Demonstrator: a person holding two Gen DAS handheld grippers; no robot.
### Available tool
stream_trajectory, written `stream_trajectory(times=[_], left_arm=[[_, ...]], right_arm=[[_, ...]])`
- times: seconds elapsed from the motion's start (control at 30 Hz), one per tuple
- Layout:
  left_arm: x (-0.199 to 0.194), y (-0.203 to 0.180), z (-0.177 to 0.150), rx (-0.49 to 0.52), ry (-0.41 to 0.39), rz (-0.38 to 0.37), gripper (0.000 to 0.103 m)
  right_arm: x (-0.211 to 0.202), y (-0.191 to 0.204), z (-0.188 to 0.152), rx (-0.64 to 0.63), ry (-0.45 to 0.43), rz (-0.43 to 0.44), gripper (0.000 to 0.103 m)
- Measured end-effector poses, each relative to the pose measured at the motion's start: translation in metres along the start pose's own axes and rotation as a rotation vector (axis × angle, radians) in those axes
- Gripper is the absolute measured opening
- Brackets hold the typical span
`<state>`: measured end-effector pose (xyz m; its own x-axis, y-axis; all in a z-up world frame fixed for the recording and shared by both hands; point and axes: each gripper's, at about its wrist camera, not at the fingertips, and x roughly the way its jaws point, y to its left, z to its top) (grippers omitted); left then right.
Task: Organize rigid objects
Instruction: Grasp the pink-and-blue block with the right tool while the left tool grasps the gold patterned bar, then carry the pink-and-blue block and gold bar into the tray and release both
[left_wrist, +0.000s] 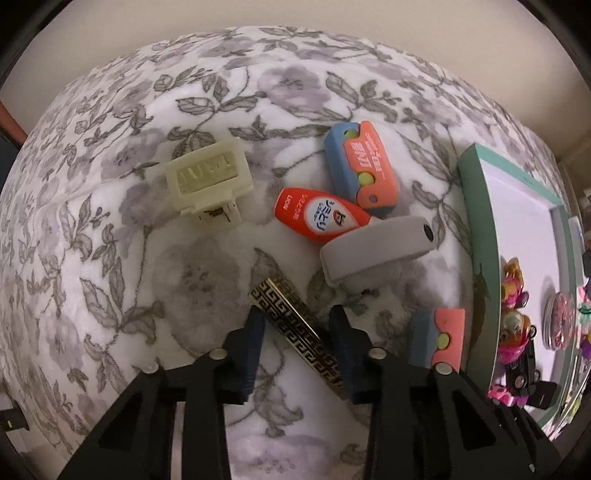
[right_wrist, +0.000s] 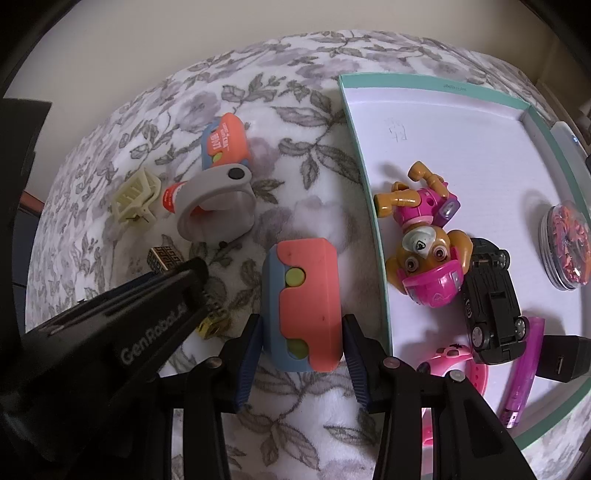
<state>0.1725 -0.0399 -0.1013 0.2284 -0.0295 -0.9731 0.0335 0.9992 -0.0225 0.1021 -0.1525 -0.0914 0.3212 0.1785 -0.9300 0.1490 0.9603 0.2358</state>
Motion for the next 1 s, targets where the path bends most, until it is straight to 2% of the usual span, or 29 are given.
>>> stream_trajectory(times=[0.1, 0.17, 0.23, 0.27, 0.5, 0.8, 1.0], left_arm=[[0.000, -0.007, -0.003, 0.010, 0.002, 0.000, 0.031], [-0.002, -0.009, -0.006, 0.004, 0.008, -0.014, 0.026], [-0.004, -0.009, -0.009, -0.003, 0.012, -0.020, 0.017], [-0.007, -0.009, -0.011, -0.004, 0.011, -0.014, 0.016], [-0.017, 0.001, -0.013, -0.033, 0.000, -0.038, 0.016], [-0.066, 0.014, -0.007, -0.060, -0.106, -0.074, 0.016], [-0.101, 0.011, -0.002, -0.072, -0.190, -0.128, 0.016]], right_arm=[[0.000, 0.000, 0.000, 0.002, 0.003, 0.001, 0.046], [0.000, 0.000, 0.000, -0.001, 0.003, 0.000, 0.046], [0.000, 0.000, 0.000, 0.003, 0.005, 0.004, 0.046], [-0.001, -0.001, 0.000, 0.005, 0.004, 0.008, 0.046], [-0.009, -0.003, 0.002, 0.017, -0.009, 0.023, 0.045], [-0.038, -0.001, 0.007, 0.015, -0.067, 0.060, 0.045], [-0.069, -0.009, 0.010, 0.034, -0.137, 0.081, 0.045]])
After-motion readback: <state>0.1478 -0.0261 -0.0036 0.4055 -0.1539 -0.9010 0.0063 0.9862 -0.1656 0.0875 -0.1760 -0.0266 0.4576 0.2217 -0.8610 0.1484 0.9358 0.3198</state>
